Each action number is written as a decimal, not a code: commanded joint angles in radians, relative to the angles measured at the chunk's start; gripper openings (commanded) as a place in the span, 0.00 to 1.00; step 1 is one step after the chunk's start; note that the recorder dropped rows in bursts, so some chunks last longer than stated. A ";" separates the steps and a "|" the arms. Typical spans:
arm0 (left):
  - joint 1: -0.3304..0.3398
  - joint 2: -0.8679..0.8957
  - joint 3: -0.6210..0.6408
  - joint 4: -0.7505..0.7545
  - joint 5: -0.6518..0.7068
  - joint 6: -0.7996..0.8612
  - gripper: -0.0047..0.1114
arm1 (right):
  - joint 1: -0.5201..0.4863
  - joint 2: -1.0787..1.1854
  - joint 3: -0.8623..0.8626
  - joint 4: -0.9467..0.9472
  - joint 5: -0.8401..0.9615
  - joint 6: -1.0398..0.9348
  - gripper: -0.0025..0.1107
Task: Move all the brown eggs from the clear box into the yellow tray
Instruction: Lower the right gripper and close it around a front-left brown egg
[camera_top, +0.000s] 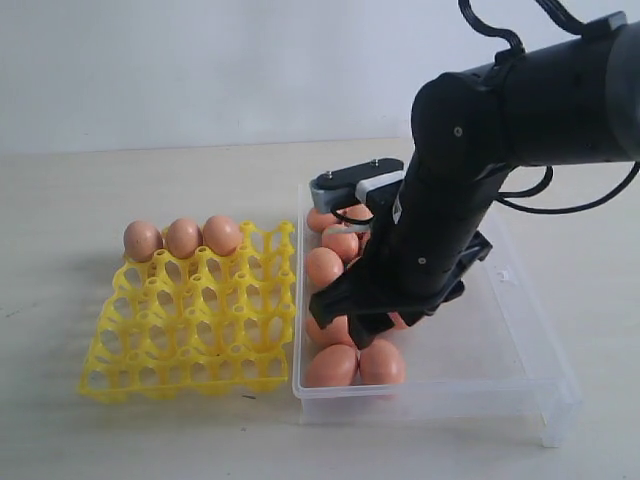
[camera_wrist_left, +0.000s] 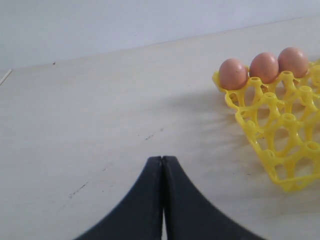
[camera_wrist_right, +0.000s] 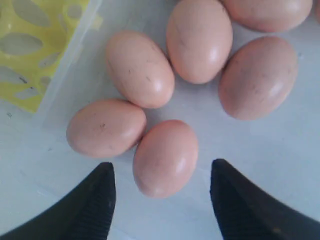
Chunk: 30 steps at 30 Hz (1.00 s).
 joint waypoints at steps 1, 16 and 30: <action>-0.005 -0.006 -0.004 -0.003 -0.006 -0.006 0.04 | -0.010 0.001 0.057 0.057 -0.023 0.007 0.51; -0.005 -0.006 -0.004 -0.003 -0.006 -0.006 0.04 | -0.012 0.002 0.089 0.082 -0.113 0.009 0.51; -0.005 -0.006 -0.004 -0.003 -0.006 -0.006 0.04 | -0.045 0.013 0.089 0.082 -0.134 0.011 0.51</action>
